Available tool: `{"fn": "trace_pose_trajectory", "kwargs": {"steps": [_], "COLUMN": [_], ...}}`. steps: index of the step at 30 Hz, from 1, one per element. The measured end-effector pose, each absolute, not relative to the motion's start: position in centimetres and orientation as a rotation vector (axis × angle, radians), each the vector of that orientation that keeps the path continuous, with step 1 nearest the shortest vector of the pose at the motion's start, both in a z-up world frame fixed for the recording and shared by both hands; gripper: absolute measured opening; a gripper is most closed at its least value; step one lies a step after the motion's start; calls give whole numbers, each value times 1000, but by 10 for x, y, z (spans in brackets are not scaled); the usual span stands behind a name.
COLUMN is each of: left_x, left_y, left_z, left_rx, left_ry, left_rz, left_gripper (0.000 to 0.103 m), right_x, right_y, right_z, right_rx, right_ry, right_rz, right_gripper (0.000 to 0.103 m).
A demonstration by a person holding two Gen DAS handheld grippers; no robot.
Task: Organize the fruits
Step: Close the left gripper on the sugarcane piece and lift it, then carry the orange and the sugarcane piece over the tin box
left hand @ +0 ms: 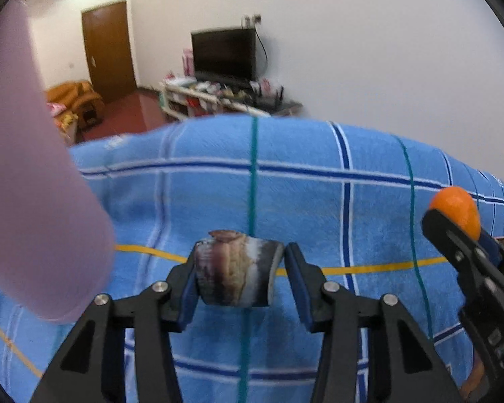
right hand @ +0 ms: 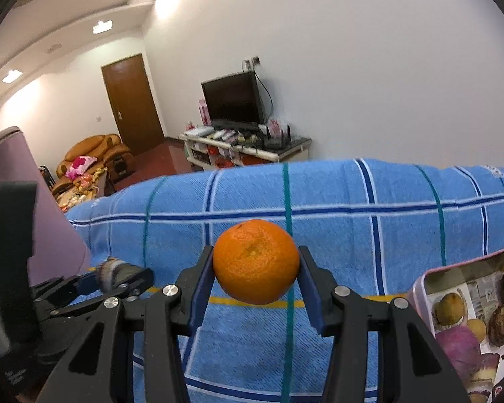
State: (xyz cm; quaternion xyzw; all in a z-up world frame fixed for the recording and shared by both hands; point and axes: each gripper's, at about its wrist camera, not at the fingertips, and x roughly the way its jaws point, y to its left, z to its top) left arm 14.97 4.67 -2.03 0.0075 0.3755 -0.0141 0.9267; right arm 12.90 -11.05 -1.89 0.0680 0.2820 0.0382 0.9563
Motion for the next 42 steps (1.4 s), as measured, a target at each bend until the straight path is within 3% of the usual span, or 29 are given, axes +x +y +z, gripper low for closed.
{"fn": "trace_pose_trajectory", "kwargs": {"steps": [6, 42], "left_x": [122, 52], "left_y": [60, 77], "left_z": [-12, -13], "left_rx": [73, 3], "left_ry": [662, 593], "left_rz": [46, 77], "left_gripper": [49, 49], "right_x": [121, 46], "right_y": [-96, -74], "right_z": [-13, -7], "right_rx": [103, 26], "right_ry": [514, 442], "right_rz": [122, 94], "right_gripper": [50, 50]}}
